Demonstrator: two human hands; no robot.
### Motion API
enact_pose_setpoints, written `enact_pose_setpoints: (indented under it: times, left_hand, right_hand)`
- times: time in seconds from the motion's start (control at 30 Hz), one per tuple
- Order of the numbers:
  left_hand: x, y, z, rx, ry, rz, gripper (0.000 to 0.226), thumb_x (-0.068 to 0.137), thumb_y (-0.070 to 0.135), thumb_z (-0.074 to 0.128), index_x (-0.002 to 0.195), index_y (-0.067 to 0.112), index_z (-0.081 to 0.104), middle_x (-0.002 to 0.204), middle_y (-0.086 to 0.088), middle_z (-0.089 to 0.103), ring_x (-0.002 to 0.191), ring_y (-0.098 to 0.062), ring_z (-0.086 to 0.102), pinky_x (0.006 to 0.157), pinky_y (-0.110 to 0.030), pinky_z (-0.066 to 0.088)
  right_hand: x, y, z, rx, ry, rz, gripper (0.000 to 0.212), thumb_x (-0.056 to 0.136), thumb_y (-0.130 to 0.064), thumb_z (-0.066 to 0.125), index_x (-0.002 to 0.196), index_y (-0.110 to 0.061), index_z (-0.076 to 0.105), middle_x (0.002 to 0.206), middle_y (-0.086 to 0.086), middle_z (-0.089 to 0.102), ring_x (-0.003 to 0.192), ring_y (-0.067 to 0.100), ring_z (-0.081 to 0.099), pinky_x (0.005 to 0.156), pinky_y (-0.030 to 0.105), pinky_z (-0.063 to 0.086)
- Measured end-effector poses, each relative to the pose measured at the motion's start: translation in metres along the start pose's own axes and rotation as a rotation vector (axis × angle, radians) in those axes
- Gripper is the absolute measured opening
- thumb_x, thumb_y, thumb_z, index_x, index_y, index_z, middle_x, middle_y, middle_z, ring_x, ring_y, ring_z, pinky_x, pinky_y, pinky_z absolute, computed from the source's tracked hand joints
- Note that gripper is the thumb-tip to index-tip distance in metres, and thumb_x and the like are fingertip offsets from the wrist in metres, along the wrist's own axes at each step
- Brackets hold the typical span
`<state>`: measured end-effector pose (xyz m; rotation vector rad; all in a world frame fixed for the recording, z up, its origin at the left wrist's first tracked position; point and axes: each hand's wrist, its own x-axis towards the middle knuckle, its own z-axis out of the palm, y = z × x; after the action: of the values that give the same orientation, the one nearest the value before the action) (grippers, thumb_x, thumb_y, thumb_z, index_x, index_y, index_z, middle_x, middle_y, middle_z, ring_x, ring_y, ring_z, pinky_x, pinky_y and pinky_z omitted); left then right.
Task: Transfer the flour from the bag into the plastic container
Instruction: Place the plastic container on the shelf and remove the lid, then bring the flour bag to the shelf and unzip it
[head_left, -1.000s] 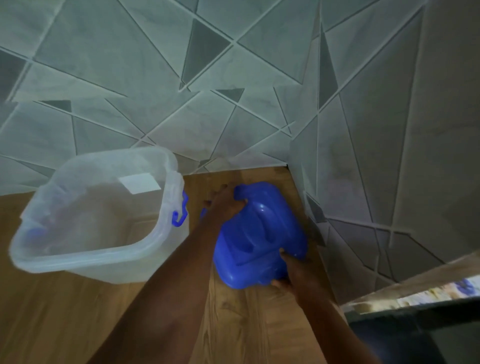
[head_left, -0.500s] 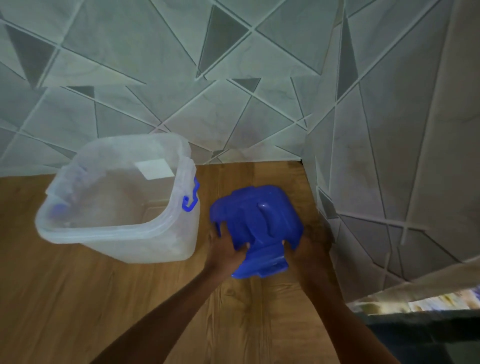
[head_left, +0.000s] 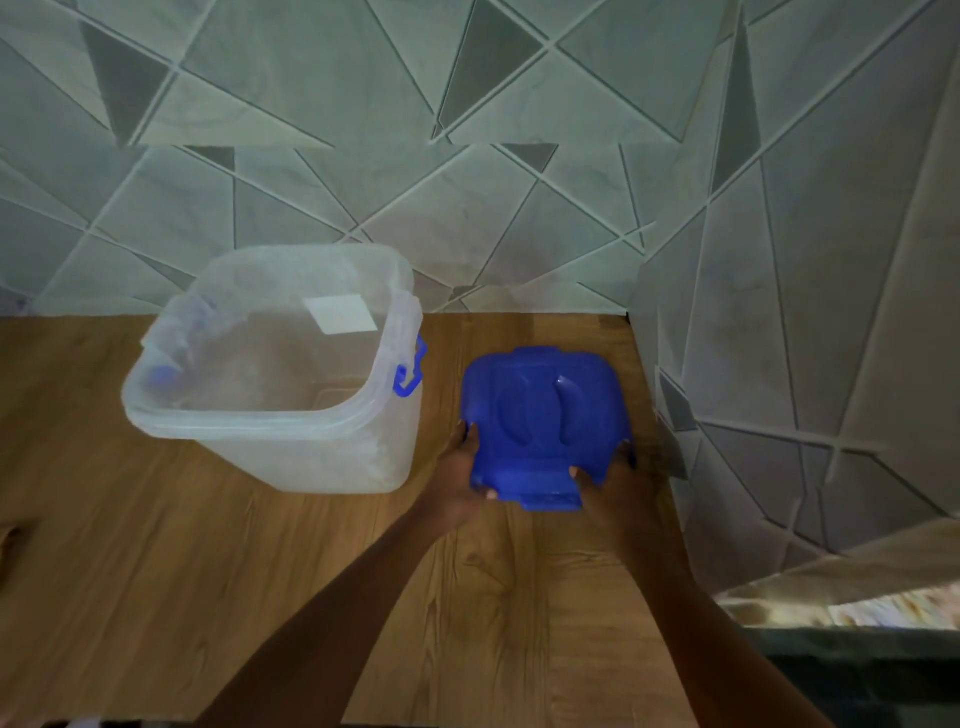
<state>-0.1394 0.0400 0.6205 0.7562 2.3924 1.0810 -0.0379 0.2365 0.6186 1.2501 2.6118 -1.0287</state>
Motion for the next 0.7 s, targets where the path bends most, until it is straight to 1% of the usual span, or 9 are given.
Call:
enact_pose_setpoints:
  times: [0.1,0.13,0.2,0.23,0.3,0.37,0.4,0.53,0.7]
  left_hand:
    - [-0.019,-0.002,0.007,0.081,0.116,-0.026,0.078,0.092,0.010,0.068,0.157,0.014,0.026,0.158,0.004,0.032,0.144,-0.013,0.037,0.106,-0.003,0.025]
    - [-0.027,0.002,0.006,0.060,0.164,-0.006,0.071,0.092,0.011,0.068,0.154,0.012,0.033,0.153,0.006,0.038,0.141,-0.010,0.039,0.107,-0.003,0.027]
    - [-0.044,0.013,0.003,-0.019,0.274,0.055,0.056,0.092,0.013,0.070,0.143,0.014,0.050,0.143,0.008,0.050,0.133,-0.006,0.049,0.112,-0.020,0.041]
    - [-0.055,0.021,-0.004,-0.077,0.341,0.071,0.048,0.091,0.012,0.071,0.137,0.015,0.056,0.138,0.008,0.056,0.127,-0.004,0.054,0.108,-0.028,0.048]
    - [-0.077,0.035,-0.019,-0.203,0.464,0.091,0.037,0.091,0.009,0.071,0.126,0.015,0.064,0.124,0.008,0.066,0.117,-0.004,0.062,0.100,-0.032,0.054]
    - [-0.099,0.053,-0.040,-0.276,0.566,0.117,0.029,0.091,0.006,0.070,0.119,0.015,0.067,0.113,0.008,0.070,0.110,-0.008,0.067,0.095,-0.028,0.056]
    - [-0.111,0.060,-0.053,-0.295,0.607,0.141,0.027,0.091,0.005,0.069,0.116,0.015,0.068,0.110,0.008,0.071,0.108,-0.010,0.068,0.094,-0.026,0.055]
    - [-0.153,0.077,-0.105,-0.362,0.696,0.216,0.023,0.093,0.000,0.065,0.111,0.013,0.069,0.106,0.004,0.073,0.104,-0.018,0.070,0.092,-0.025,0.055]
    - [-0.202,0.069,-0.178,-0.365,0.811,0.251,0.017,0.097,0.006,0.064,0.112,0.013,0.068,0.110,0.003,0.073,0.108,-0.020,0.069,0.097,-0.033,0.055]
  right_hand:
    - [-0.007,-0.002,-0.005,0.030,0.016,-0.034,0.086,0.090,-0.055,0.058,0.154,-0.009,0.024,0.156,0.020,0.031,0.139,0.040,0.037,0.111,0.050,0.039]
    - [-0.014,-0.005,-0.008,0.024,0.038,-0.067,0.082,0.090,-0.055,0.058,0.153,-0.010,0.027,0.156,0.018,0.033,0.140,0.039,0.038,0.112,0.049,0.038]
    - [-0.030,-0.017,-0.016,0.041,0.104,-0.173,0.071,0.093,-0.045,0.060,0.150,-0.009,0.036,0.153,0.015,0.040,0.140,0.032,0.040,0.114,0.040,0.036]
    - [-0.042,-0.029,-0.021,0.092,0.130,-0.237,0.063,0.094,-0.038,0.063,0.146,-0.008,0.043,0.147,0.013,0.047,0.136,0.030,0.045,0.111,0.034,0.036]
    - [-0.063,-0.053,-0.024,0.270,0.173,-0.343,0.048,0.092,-0.027,0.070,0.133,-0.008,0.057,0.130,0.010,0.061,0.120,0.025,0.059,0.104,0.031,0.044]
    - [-0.085,-0.075,-0.022,0.441,0.196,-0.399,0.035,0.088,-0.022,0.075,0.120,-0.012,0.065,0.115,0.004,0.068,0.103,0.017,0.066,0.093,0.040,0.056]
    - [-0.098,-0.087,-0.021,0.504,0.202,-0.419,0.029,0.087,-0.021,0.075,0.114,-0.014,0.067,0.110,0.001,0.070,0.098,0.013,0.067,0.088,0.038,0.058]
    - [-0.152,-0.143,-0.021,0.739,0.189,-0.497,0.014,0.089,-0.011,0.071,0.102,-0.015,0.071,0.095,-0.006,0.073,0.090,0.007,0.069,0.078,0.015,0.055]
    - [-0.214,-0.217,-0.006,0.841,0.160,-0.651,0.014,0.088,-0.004,0.070,0.096,-0.015,0.072,0.088,-0.008,0.073,0.083,0.003,0.069,0.074,0.011,0.051]
